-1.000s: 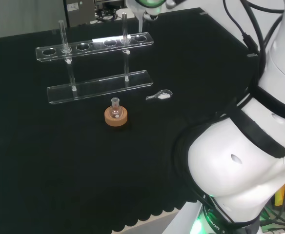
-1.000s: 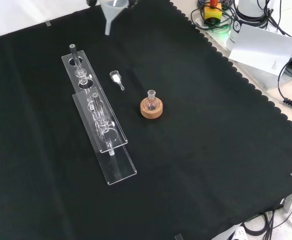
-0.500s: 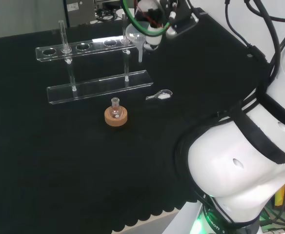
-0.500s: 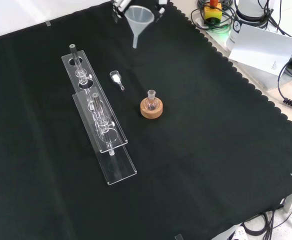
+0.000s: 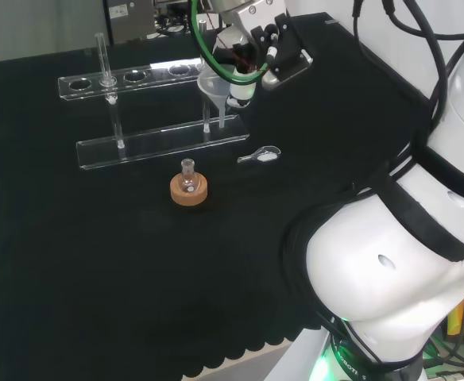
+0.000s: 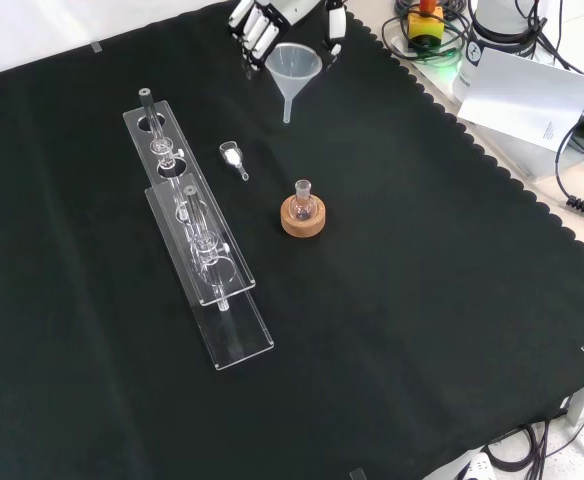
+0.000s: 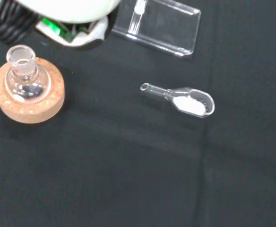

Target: Place the funnel on the round-bottom flask.

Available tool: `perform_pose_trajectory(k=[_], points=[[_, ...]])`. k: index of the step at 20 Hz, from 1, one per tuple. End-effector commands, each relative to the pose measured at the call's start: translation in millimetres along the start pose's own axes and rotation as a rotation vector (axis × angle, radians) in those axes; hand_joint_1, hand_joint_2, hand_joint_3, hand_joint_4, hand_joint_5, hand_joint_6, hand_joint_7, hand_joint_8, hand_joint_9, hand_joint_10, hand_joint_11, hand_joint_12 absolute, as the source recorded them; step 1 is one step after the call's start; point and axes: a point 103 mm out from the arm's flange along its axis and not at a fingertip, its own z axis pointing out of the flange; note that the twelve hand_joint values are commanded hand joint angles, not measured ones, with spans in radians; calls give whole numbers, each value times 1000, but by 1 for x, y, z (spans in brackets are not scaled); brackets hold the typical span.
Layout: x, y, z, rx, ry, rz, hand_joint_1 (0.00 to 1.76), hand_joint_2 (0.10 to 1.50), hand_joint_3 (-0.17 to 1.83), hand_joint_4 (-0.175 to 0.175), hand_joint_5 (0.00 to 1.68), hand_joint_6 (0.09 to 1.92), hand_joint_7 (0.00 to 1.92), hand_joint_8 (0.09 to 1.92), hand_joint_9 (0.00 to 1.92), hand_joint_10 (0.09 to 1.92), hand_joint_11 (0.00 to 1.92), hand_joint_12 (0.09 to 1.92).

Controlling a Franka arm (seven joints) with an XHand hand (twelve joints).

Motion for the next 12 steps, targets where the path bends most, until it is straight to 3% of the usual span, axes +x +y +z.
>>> perform_pose_trajectory(k=[1, 12], points=[[10, 9, 5, 4, 1, -22, 952, 683, 772, 10, 501, 973, 396, 720, 617, 572, 242, 1353], [31, 28, 16, 20, -2, -57, 952, 684, 774, 8, 499, 972, 389, 719, 616, 572, 243, 1352]])
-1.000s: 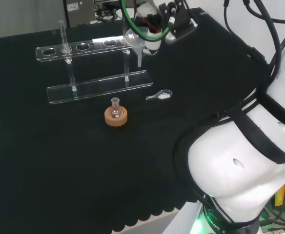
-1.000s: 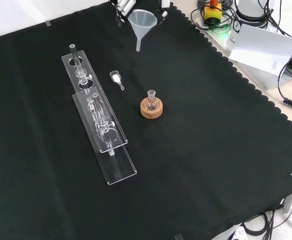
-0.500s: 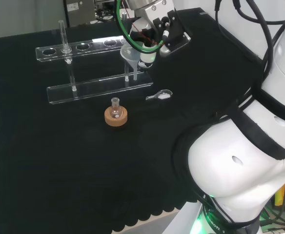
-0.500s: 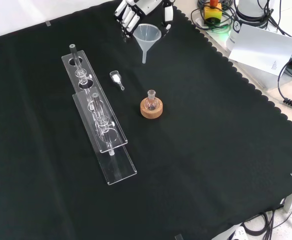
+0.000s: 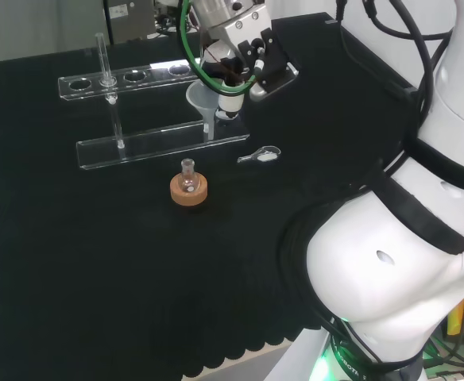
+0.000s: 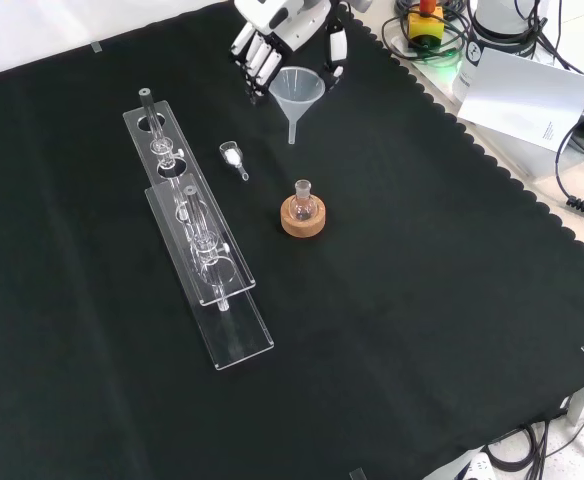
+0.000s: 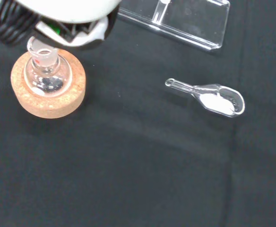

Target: Place the funnel on the round-bottom flask.

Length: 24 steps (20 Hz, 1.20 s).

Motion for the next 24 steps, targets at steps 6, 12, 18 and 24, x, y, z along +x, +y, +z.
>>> perform_pose_trajectory(k=[6, 12, 18, 24], points=[[19, 19, 8, 8, 4, -34, 953, 685, 775, 6, 495, 971, 386, 719, 614, 572, 244, 1352], [31, 27, 11, 13, 1, -58, 954, 686, 776, 4, 485, 968, 384, 720, 614, 573, 245, 1351], [36, 29, 11, 7, -2, -63, 956, 686, 776, 4, 483, 970, 383, 722, 613, 574, 245, 1351], [52, 32, 11, 16, -19, -74, 958, 687, 777, 3, 477, 969, 383, 723, 613, 574, 246, 1351]])
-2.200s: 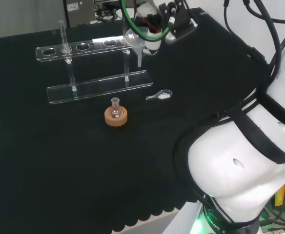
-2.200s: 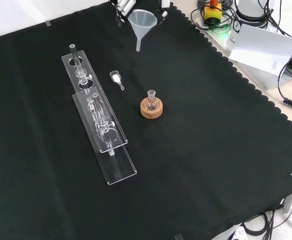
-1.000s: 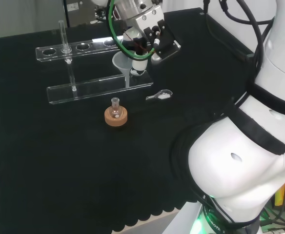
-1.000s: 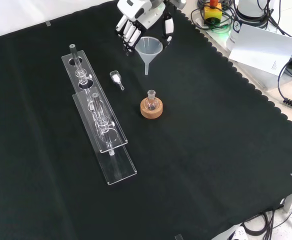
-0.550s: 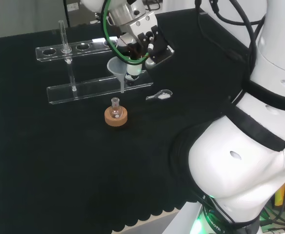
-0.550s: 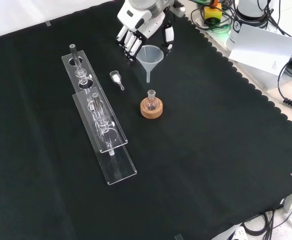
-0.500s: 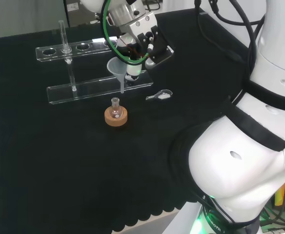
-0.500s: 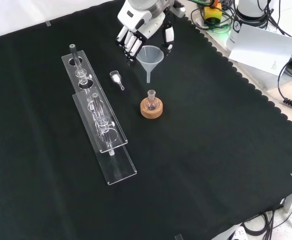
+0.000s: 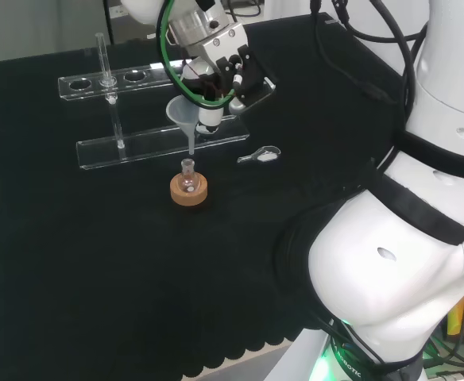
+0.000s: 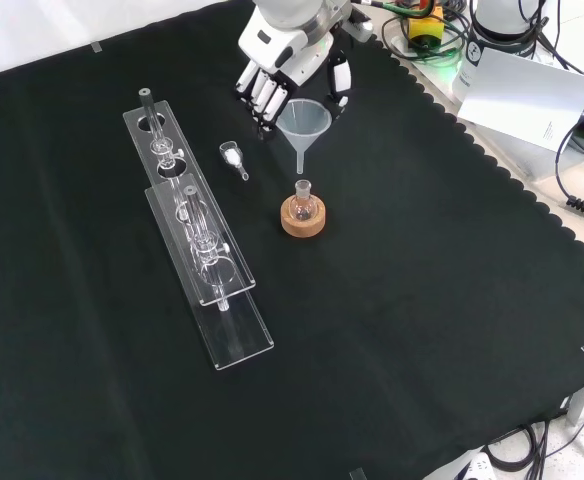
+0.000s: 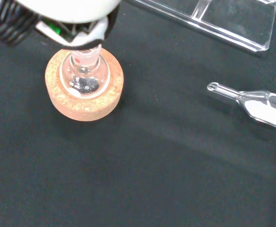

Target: Place the funnel on the round-bottom flask.

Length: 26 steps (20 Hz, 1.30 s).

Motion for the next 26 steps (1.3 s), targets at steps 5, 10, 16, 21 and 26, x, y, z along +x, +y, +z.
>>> perform_pose_trajectory(k=[5, 10, 16, 21, 26], points=[[29, 6, 3, 16, -11, -28, 959, 687, 778, 3, 475, 971, 382, 723, 613, 575, 246, 1350], [32, 5, 2, 19, -24, -25, 960, 687, 779, 4, 475, 972, 382, 724, 613, 576, 247, 1350], [32, 2, -6, 9, -29, -20, 960, 686, 780, 4, 474, 974, 382, 724, 612, 577, 247, 1350], [28, 2, -7, 13, -25, -15, 960, 686, 781, 4, 474, 974, 382, 725, 612, 577, 247, 1350], [20, 1, -2, 23, -18, -5, 961, 686, 782, 4, 475, 975, 384, 726, 614, 578, 247, 1350]])
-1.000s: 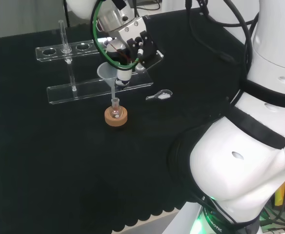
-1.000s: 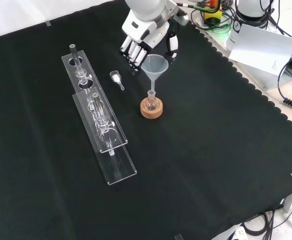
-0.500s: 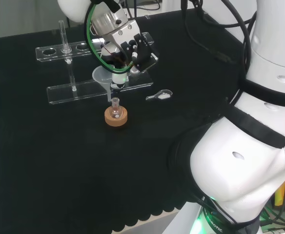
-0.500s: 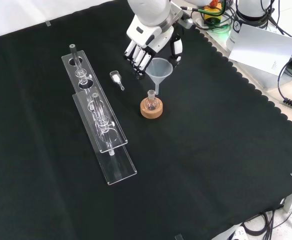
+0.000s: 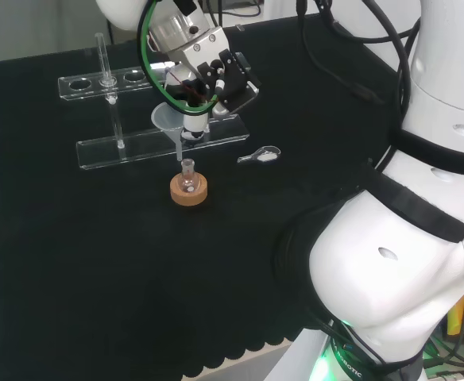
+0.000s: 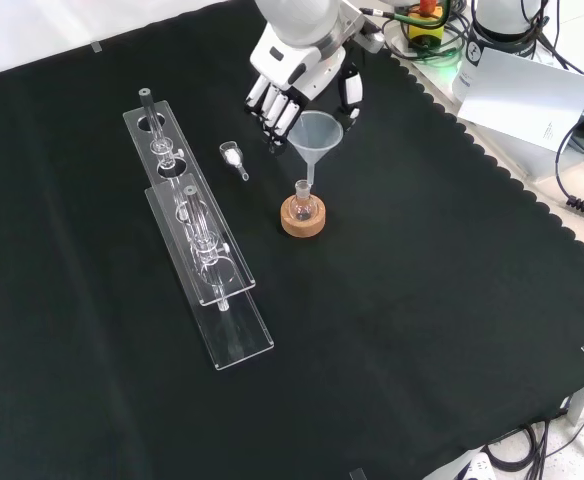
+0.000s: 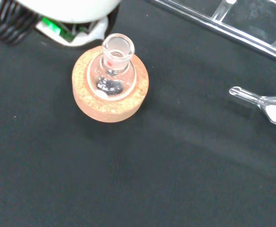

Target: Place the funnel on the round-bottom flask.

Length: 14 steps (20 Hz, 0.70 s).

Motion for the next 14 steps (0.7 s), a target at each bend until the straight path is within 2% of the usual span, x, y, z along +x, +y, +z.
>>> perform_pose_trajectory(k=[1, 14], points=[[-6, -1, 4, 8, 6, 6, 961, 686, 782, 4, 476, 975, 384, 726, 614, 578, 248, 1350], [-6, 3, 9, 17, 12, 5, 961, 686, 784, 5, 477, 977, 386, 727, 617, 579, 250, 1350]])
